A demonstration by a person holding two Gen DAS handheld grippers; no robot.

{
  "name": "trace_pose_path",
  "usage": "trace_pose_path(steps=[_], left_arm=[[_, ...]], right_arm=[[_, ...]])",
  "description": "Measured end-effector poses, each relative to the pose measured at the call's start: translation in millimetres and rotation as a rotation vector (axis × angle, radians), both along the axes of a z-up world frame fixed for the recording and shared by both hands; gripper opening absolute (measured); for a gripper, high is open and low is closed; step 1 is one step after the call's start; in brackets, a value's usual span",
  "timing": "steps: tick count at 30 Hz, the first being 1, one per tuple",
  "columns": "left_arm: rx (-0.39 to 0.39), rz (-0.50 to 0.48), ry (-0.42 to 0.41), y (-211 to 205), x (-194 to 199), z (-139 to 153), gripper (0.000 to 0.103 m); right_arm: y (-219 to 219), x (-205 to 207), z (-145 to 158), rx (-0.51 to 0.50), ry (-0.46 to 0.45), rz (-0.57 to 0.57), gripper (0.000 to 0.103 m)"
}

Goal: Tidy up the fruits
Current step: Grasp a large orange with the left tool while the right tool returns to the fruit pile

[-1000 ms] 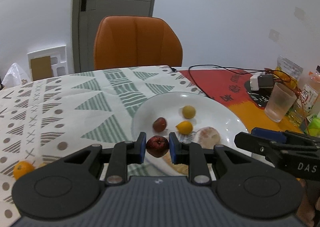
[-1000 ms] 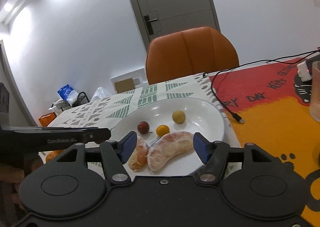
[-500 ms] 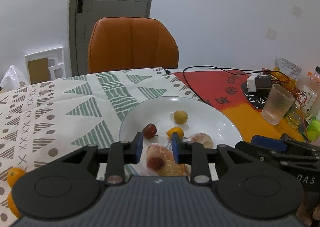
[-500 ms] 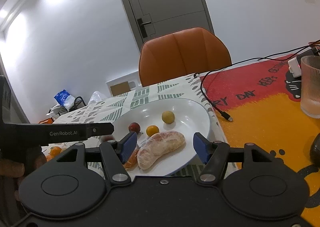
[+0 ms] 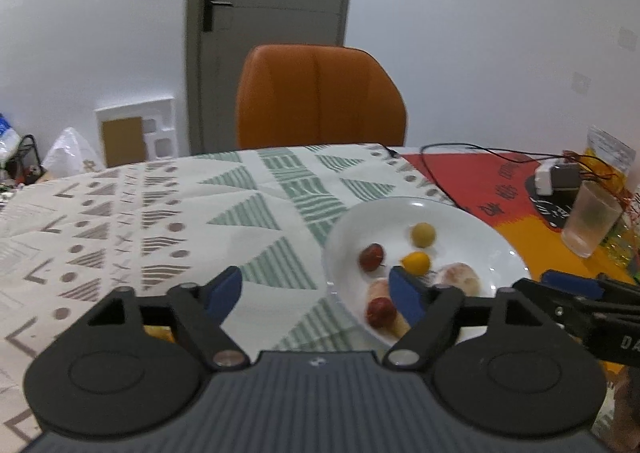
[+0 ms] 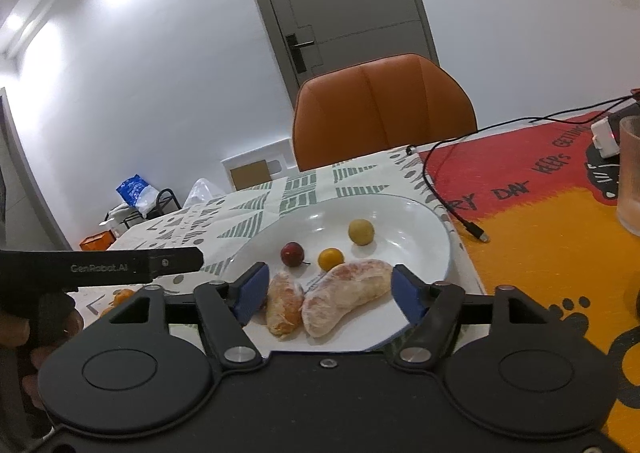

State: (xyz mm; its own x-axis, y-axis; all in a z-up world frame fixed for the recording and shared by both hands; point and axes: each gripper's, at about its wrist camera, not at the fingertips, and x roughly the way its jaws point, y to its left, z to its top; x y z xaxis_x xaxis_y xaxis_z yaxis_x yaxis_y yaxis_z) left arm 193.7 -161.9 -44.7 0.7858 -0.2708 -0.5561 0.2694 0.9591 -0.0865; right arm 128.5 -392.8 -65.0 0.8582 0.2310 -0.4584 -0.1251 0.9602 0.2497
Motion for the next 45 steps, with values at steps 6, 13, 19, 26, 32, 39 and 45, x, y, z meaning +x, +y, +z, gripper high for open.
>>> trace_pose_path(steps=[6,13,19,26,32,39,45], left_arm=[[0.001,0.042,-0.003,17.4,-5.2,1.5,0.086],[-0.033,0.091,-0.023,39.6,-12.8,2.4,0.092],[-0.036,0.133,-0.029,58.6,-15.9,4.4,0.093],[-0.018,0.188,-0.028,86.1,-20.2,8.0,0.093],[-0.006,0.217,-0.016,107.9,-25.9,6.8,0.094],[-0.046,0.231,0.008,124.7,-29.4,-0.6,0.093],[-0.054,0.226,0.022,128.0,-30.6,-10.0,0.093]], right_arm=[[12.2,-1.4,2.0,-0.011,-0.015,0.015,0.092],[26.1,-2.2,5.4,-0.018,-0.028,0.044,0.103],[37.7,2.4,4.2,-0.011,-0.013,0.068,0.103],[53.3,7.6,3.3,0.005,-0.01,0.105,0.103],[68.4,12.3,2.1,0.01,-0.008,0.135,0.103],[85.8,16.2,1.3,-0.003,-0.001,0.171,0.103],[94.5,17.2,0.9,-0.02,0.007,0.186,0.103]])
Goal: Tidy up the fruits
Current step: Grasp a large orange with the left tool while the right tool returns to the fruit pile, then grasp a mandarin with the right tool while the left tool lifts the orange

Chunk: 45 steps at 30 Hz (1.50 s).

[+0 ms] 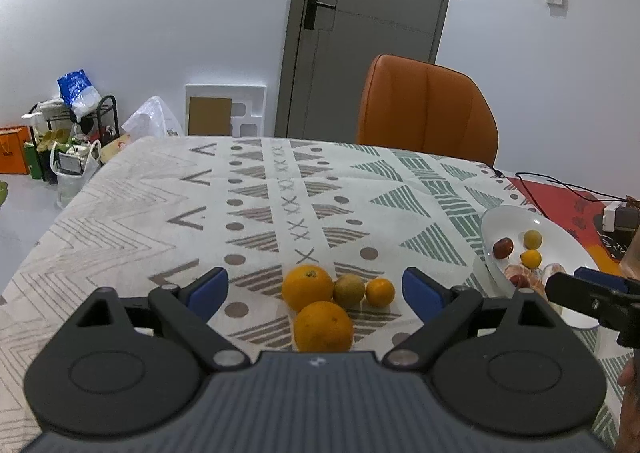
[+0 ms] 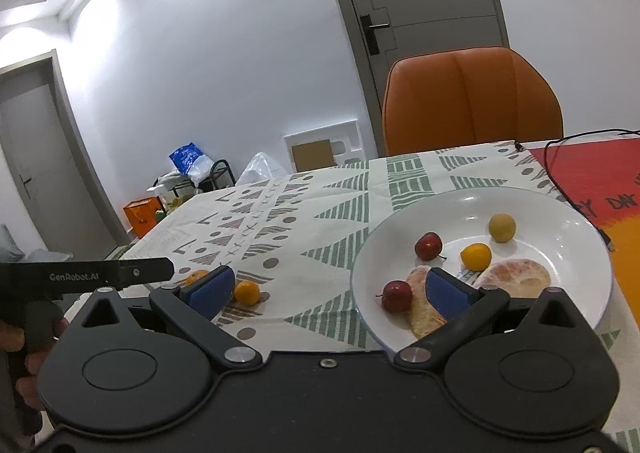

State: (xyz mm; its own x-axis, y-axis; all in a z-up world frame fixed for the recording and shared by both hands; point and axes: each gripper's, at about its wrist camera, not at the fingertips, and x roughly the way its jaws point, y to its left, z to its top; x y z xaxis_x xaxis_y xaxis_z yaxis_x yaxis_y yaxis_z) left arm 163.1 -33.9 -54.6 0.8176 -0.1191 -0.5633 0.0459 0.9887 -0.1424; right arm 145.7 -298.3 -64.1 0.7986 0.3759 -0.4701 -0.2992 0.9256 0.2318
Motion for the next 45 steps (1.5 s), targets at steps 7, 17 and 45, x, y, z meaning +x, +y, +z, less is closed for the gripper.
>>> trace_pose_path(steps=[7,17,45], left_arm=[[-0.023,-0.018,0.034,-1.6,3.7,-16.8,0.091],[-0.063,-0.021,0.077,0.4,8.7,-37.7,0.067],[-0.125,0.067,0.075,51.1,6.6,-36.1,0.038]], right_arm=[[4.8,1.4,0.3,-0.022,0.007,0.013,0.103],[11.7,5.0,0.6,-0.049,0.027,0.038,0.103],[90.5,47.7,-25.8,-0.137,0.088,0.247,0.061]])
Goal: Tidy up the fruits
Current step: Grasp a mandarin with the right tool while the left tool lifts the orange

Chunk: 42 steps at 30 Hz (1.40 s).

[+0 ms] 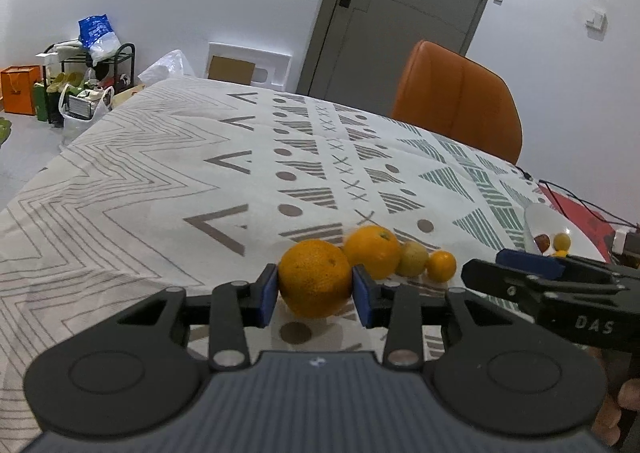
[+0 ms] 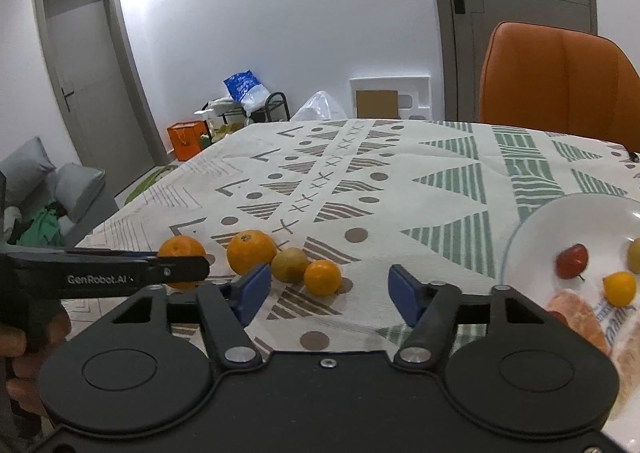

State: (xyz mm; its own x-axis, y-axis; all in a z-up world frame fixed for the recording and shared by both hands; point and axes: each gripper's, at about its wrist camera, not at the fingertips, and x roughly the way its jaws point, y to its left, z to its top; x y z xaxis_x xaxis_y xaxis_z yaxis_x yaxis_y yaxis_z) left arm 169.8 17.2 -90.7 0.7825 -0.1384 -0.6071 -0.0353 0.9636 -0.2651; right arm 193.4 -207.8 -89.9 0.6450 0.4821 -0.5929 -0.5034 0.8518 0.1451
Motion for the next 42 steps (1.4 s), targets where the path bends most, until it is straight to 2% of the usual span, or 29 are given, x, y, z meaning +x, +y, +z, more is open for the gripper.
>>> trace_pose_path(steps=[8,13,15,28,42], left_arm=[[-0.02,0.021,-0.003,10.7,-0.5,-1.8,0.038],[-0.024,0.036,0.003,15.0,-0.3,-2.8,0.038],[-0.024,0.036,0.003,14.9,-0.4,-2.3,0.038],[-0.016,-0.004,-0.02,-1.9,-1.1,7.8,0.038],[0.007,-0.113,-0.061,-49.4,-2.1,23.8,0.038]], right_arm=[[11.9,10.3,-4.8,-0.025,0.011,0.006,0.057],[16.9,17.0,-12.1,-0.037,0.026,0.004,0.04],[18.6,19.4,-14.9,-0.051,0.037,0.013,0.022],[-1.9,-3.0,3.8,-0.019,0.002,-0.009,0.022],[-56.9,-25.1,18.2,0.032,-0.048,-0.133,0.022]])
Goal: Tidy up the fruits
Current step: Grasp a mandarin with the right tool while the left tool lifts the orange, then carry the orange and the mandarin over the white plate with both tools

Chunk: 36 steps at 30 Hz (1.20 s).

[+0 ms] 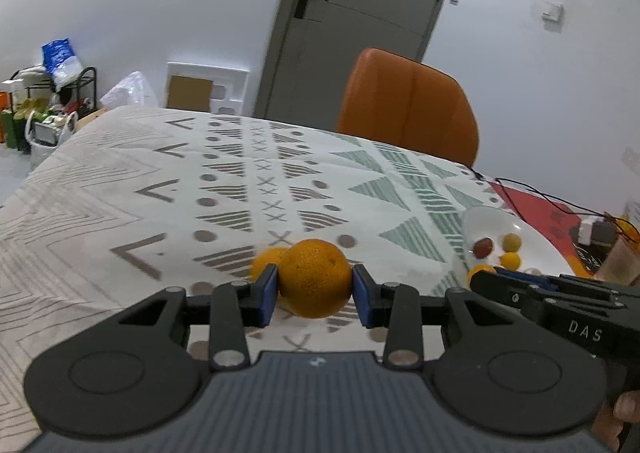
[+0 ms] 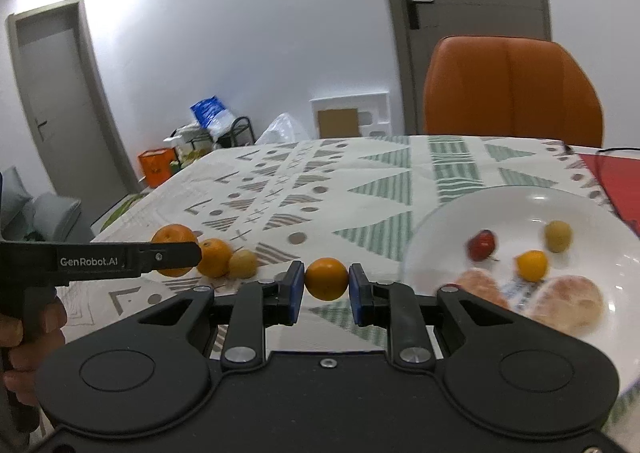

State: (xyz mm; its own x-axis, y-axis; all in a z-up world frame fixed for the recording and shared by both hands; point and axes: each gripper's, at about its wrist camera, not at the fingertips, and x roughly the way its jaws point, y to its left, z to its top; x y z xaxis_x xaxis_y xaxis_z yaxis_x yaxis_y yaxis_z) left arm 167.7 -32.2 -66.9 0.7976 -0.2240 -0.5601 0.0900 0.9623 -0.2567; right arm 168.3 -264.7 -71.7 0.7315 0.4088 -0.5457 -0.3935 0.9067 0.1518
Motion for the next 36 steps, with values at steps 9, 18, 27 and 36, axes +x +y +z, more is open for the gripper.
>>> trace_pose_path(steps=[9,18,27,36], left_arm=[[0.013,-0.066,-0.012,-32.3,2.9,5.0,0.038],[0.021,-0.11,-0.022,-55.0,6.3,8.9,0.038],[0.04,-0.179,-0.031,-82.3,13.1,12.3,0.038],[0.025,-0.248,-0.038,-107.2,18.0,14.1,0.038]], right_arm=[[-36.8,-8.7,1.4,0.015,-0.012,-0.086,0.022],[-67.2,-16.8,-0.6,0.026,-0.015,-0.148,0.022],[-93.6,-23.0,-1.4,0.029,-0.018,-0.211,0.022],[-114.8,-25.2,-2.3,0.015,-0.008,-0.275,0.022]])
